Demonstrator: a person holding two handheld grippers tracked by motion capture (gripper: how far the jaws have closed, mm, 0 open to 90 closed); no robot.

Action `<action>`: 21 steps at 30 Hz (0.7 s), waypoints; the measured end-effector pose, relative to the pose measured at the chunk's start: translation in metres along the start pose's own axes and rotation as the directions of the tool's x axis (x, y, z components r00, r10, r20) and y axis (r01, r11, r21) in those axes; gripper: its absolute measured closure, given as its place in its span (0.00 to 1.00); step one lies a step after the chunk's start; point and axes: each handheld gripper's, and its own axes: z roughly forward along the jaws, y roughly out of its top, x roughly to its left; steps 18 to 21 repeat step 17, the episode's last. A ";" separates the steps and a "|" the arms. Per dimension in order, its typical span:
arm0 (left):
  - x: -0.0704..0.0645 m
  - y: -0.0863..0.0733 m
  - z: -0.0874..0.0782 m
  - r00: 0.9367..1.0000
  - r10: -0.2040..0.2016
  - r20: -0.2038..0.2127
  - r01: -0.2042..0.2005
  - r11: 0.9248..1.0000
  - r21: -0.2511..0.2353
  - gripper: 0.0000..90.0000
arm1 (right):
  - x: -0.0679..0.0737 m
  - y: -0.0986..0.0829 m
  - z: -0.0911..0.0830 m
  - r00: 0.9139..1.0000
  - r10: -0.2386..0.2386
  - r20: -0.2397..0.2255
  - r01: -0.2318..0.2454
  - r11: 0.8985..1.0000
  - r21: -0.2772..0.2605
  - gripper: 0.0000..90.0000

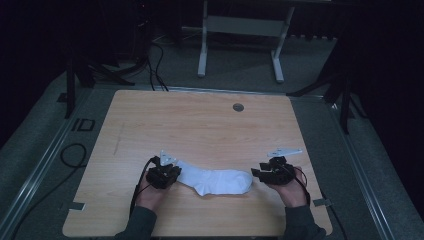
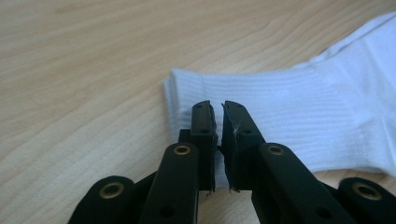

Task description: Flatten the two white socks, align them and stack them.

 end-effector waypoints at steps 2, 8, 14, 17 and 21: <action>0.001 0.001 -0.003 1.000 0.004 0.002 -0.004 1.000 -0.015 0.92 | -0.001 0.000 0.002 1.000 -0.004 -0.001 0.004 1.000 0.004 0.59; 0.005 0.002 -0.011 1.000 0.001 -0.008 -0.002 0.999 -0.052 0.90 | -0.006 -0.002 0.002 1.000 0.012 0.009 -0.012 1.000 -0.001 0.58; 0.013 0.001 -0.015 0.999 -0.021 -0.030 0.019 0.998 -0.058 0.90 | -0.014 -0.004 0.001 0.999 0.031 0.022 -0.031 0.999 -0.008 0.58; 0.018 0.000 -0.017 0.999 -0.031 -0.043 0.028 0.998 -0.060 0.90 | -0.017 -0.006 0.002 0.999 0.028 0.043 -0.028 1.000 -0.001 0.58; 0.018 0.000 -0.017 0.999 -0.031 -0.043 0.028 0.998 -0.060 0.90 | -0.017 -0.006 0.002 0.999 0.028 0.043 -0.028 1.000 -0.001 0.58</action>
